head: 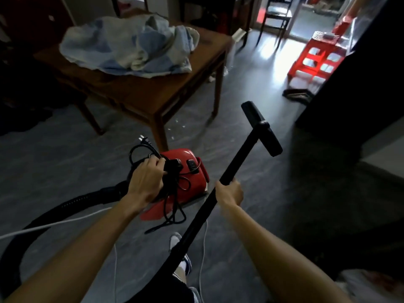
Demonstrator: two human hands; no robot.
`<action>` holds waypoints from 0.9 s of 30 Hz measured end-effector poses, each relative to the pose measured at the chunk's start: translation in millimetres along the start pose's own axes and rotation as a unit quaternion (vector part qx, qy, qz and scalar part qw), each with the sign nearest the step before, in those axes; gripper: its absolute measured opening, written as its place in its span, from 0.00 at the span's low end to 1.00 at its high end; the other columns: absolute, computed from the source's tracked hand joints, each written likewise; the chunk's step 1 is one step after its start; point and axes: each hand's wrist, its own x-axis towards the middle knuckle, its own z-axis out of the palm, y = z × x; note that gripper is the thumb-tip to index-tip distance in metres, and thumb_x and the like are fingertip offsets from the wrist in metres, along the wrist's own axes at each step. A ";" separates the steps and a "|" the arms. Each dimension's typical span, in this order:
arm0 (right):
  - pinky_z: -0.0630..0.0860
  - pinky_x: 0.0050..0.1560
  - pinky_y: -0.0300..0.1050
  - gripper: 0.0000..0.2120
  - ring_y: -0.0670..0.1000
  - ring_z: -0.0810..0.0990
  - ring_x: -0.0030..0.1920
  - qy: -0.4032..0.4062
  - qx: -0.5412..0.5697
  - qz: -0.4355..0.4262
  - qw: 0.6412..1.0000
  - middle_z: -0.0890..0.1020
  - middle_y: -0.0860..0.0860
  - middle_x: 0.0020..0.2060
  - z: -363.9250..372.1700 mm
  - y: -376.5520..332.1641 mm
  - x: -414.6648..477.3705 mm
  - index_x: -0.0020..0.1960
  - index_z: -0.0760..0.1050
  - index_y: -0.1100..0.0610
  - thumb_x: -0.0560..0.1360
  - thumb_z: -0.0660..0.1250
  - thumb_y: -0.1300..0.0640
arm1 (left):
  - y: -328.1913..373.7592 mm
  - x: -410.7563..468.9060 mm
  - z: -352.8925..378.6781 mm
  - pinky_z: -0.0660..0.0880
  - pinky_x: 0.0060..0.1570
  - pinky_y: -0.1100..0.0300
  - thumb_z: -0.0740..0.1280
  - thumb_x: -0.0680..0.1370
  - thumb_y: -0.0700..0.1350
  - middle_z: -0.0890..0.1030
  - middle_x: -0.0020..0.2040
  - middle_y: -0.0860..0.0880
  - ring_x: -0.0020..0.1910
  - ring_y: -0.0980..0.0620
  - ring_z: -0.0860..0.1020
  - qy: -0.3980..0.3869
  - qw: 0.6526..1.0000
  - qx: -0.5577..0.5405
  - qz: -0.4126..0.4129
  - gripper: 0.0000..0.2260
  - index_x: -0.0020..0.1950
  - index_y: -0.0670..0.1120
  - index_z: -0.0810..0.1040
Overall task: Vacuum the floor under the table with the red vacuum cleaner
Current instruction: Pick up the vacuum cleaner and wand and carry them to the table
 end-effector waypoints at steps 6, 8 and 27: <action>0.73 0.41 0.40 0.11 0.50 0.79 0.41 0.034 -0.025 0.016 0.999 0.82 0.50 0.44 3.9 -43.6 92.3 0.54 0.78 0.55 0.73 0.69 0.54 | 6.4 118.4 37.6 0.76 0.42 0.51 0.71 0.69 0.36 0.80 0.47 0.40 0.45 0.40 0.79 -0.004 0.999 -0.037 0.028 0.15 0.55 0.38 0.78; 0.75 0.42 0.41 0.11 0.52 0.81 0.43 0.046 -0.051 0.013 0.998 0.83 0.50 0.44 10.6 -68.0 123.8 0.54 0.78 0.55 0.72 0.69 0.53 | 7.2 150.4 52.1 0.75 0.43 0.50 0.71 0.69 0.35 0.80 0.47 0.40 0.45 0.40 0.79 -0.025 0.998 -0.062 0.007 0.15 0.55 0.38 0.78; 0.72 0.41 0.38 0.13 0.50 0.81 0.43 -0.142 -0.184 -0.013 0.973 0.83 0.49 0.45 101.2 -171.6 415.8 0.55 0.79 0.54 0.72 0.68 0.50 | 51.2 335.4 147.0 0.80 0.38 0.54 0.77 0.62 0.36 0.80 0.44 0.45 0.41 0.46 0.80 -0.111 0.958 -0.056 -0.257 0.20 0.53 0.41 0.79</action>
